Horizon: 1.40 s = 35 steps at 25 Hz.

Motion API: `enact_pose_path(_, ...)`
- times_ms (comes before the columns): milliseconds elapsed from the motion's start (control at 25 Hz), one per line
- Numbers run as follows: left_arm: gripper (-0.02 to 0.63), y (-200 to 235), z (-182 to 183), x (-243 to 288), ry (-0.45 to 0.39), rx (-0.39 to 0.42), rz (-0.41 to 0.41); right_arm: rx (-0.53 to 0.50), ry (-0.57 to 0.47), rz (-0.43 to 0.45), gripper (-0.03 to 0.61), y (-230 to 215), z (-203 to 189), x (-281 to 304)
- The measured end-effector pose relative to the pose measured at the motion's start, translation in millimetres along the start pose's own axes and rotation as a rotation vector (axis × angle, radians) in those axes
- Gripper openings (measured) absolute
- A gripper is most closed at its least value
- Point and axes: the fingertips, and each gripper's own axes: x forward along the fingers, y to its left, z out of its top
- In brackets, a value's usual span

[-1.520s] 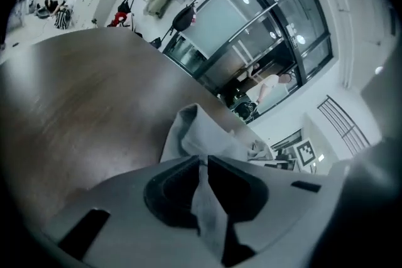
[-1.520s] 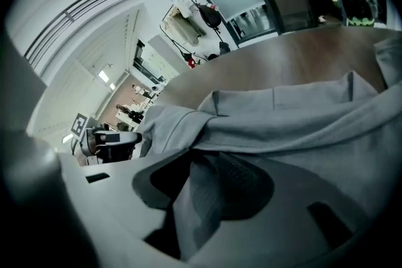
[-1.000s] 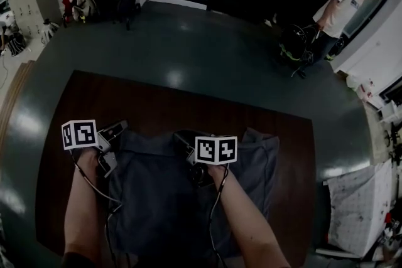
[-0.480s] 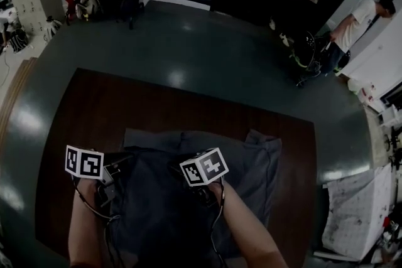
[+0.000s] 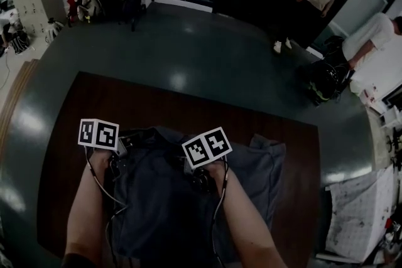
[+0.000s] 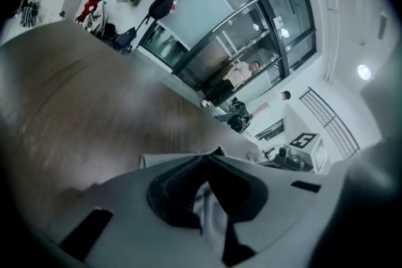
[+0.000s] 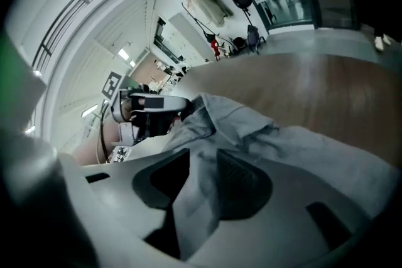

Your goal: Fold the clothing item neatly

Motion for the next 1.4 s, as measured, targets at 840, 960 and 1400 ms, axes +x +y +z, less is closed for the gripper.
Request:
enact_pose_path(840, 0.034, -38, -46, -23, -0.066, 0.075, -0.119, 0.037, -0.599, -0.307, 0.124, -28, 57, -36)
enact_pose_path(960, 0.034, -49, -57, -42, -0.096, 0.103, -0.115, 0.016, -0.704, -0.304, 0.124, -8, 40, -76)
enact_pose_path(1400, 0.032, -190, -96, -123, -0.313, 0.332, -0.143, -0.027, -0.948, -0.371, -0.008, 89, -47, -198)
